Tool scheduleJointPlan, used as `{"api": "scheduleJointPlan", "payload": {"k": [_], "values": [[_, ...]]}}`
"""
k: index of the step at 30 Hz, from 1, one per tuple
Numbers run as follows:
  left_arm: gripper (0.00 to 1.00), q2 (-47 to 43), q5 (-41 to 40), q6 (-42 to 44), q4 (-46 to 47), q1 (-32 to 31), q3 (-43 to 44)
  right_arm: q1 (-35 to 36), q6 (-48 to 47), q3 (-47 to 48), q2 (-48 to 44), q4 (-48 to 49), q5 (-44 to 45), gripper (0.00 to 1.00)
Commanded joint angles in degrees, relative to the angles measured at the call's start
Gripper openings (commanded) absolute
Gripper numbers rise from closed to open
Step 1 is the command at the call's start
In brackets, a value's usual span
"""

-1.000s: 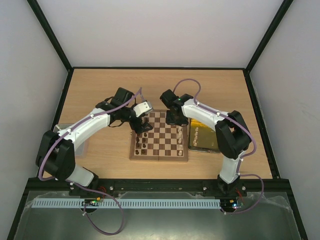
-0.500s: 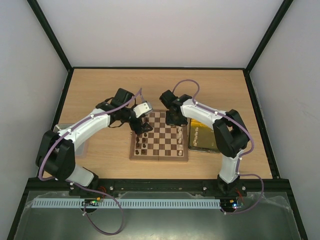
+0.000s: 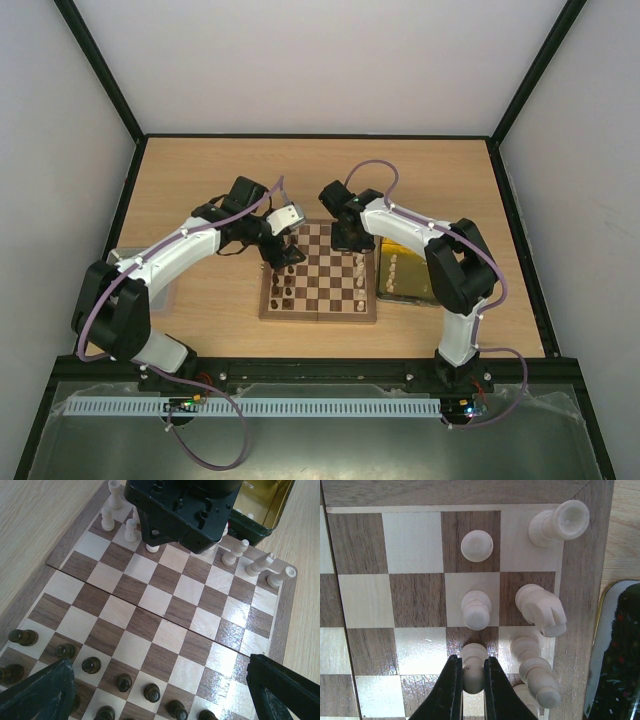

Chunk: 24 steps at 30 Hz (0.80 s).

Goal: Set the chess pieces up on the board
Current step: Place the chess piece on the chessboard.

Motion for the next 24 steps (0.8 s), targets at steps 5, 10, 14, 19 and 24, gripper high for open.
{"api": "scheduleJointPlan", "payload": {"k": [5, 10, 14, 19, 24], "values": [[0.93, -0.59, 1.20, 0.66, -0.11, 0.31, -0.52, -0.18, -0.39, -0.57, 0.41, 0.14, -0.05, 0.04], [0.93, -0.49, 1.24, 0.71, -0.20, 0.30, -0.64, -0.19, -0.42, -0.56, 0.21, 0.16, -0.28, 0.09], [0.93, -0.43, 1.28, 0.88, -0.28, 0.30, -0.73, -0.18, -0.44, -0.33, 0.19, 0.18, -0.41, 0.12], [0.93, -0.49, 1.37, 0.92, -0.39, 0.30, -0.69, -0.18, -0.51, -0.26, 0.23, -0.06, -0.41, 0.15], [0.93, -0.25, 1.46, 1.01, -0.47, 0.28, -0.55, -0.18, -0.58, 0.29, 0.20, -0.49, -0.24, 0.18]]}}
